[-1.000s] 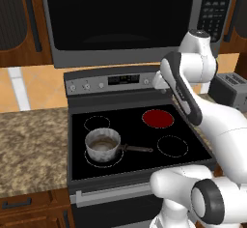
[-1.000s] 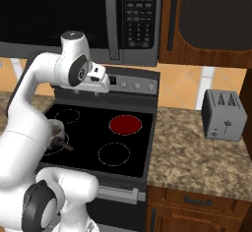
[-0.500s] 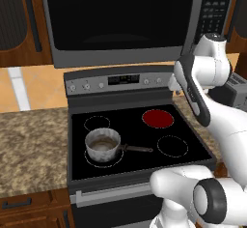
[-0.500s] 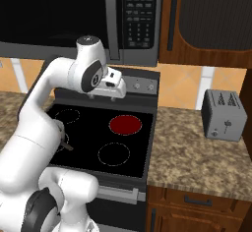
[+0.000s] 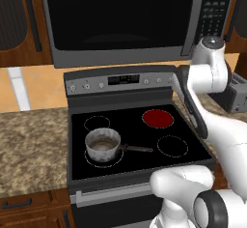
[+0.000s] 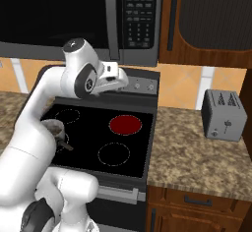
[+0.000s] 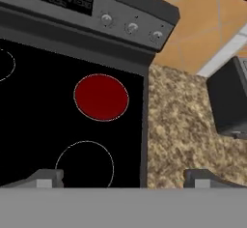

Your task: Turn off the rear right burner of the stove.

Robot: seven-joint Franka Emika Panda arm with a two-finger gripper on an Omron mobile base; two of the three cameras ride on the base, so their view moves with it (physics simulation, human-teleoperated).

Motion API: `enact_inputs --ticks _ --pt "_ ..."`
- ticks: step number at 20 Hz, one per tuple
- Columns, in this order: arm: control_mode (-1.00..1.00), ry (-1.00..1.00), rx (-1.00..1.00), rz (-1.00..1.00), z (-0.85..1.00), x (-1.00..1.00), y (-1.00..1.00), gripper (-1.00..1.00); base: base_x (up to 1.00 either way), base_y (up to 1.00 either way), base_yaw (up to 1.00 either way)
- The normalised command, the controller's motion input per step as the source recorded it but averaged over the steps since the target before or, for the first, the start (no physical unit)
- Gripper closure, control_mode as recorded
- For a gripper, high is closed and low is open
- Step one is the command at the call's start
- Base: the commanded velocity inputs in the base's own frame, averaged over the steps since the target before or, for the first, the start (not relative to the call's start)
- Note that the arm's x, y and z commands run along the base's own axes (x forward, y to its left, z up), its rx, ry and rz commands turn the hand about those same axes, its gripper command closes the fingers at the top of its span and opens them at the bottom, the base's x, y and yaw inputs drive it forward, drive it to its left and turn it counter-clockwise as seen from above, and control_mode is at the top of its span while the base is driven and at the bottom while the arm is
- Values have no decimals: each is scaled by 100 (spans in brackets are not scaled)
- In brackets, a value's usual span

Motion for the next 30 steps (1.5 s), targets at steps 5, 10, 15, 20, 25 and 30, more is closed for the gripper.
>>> enact_inputs --ticks 5,10,15,20,25,30 --pt "-100 -24 -34 43 -6 -10 -12 -100 0 0 0" --pt "-100 -2 -29 54 -10 0 -18 -100 0 0 0" --pt "-100 -11 -40 49 -2 -4 -17 -100 0 0 0" --pt "-100 -9 -44 49 -1 1 -9 -100 0 0 0" --pt "-100 -8 -45 52 -7 14 0 -100 0 0 0" --pt "-100 -5 -45 48 -6 17 0 -100 0 0 0"
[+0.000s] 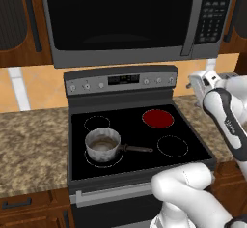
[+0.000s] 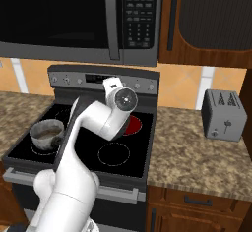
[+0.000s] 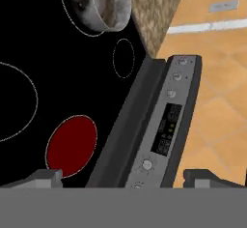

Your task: Turn off the rear right burner of the stove.

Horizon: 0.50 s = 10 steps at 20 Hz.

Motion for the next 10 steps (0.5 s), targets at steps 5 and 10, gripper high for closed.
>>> enact_inputs --ticks 5,10 --pt "-100 -6 -45 36 -16 21 0 -100 0 0 0" --pt "-100 -22 -42 8 -26 9 5 -100 0 0 0"
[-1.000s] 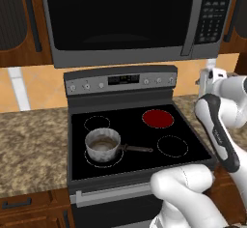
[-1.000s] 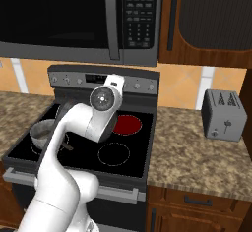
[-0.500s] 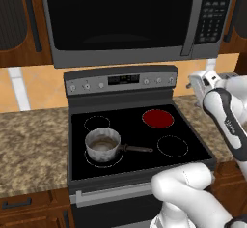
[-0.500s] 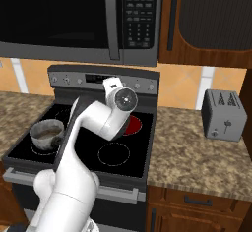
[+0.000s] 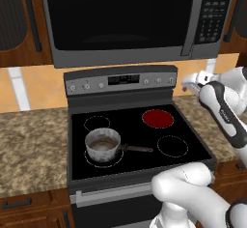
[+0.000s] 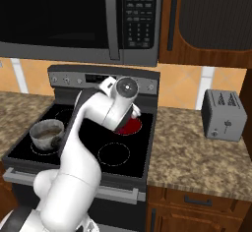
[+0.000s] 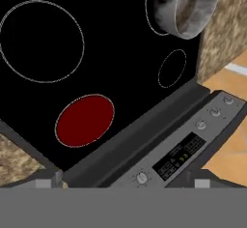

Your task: Turn off the rear right burner of the stove.

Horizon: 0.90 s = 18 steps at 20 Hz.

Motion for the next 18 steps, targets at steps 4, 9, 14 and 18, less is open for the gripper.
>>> enact_inputs --ticks 4,9,14,18 --pt "-100 -29 -26 0 -29 14 7 -100 0 0 0" --pt "-100 -23 -8 0 -15 33 8 -100 0 0 0" --pt "-100 -28 -14 0 -7 20 0 -100 0 0 0" --pt "-100 -24 -24 -6 0 17 0 -100 0 0 0"
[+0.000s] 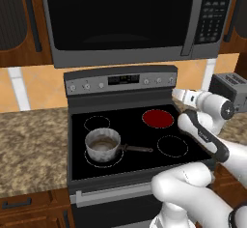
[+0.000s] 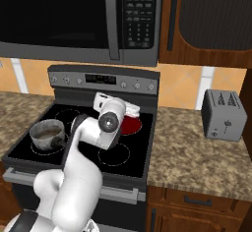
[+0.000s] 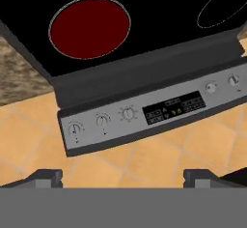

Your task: Turn off the rear right burner of the stove.

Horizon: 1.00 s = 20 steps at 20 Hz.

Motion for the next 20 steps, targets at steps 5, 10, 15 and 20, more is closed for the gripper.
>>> enact_inputs --ticks 5,10,15,20 --pt "-100 -15 -17 -10 0 45 4 -100 0 0 0" --pt "-100 -6 -7 -7 0 40 0 -100 0 0 0" --pt "-100 -2 1 0 -12 31 4 -100 0 0 0" --pt "-100 -1 11 0 -2 24 2 -100 0 0 0"
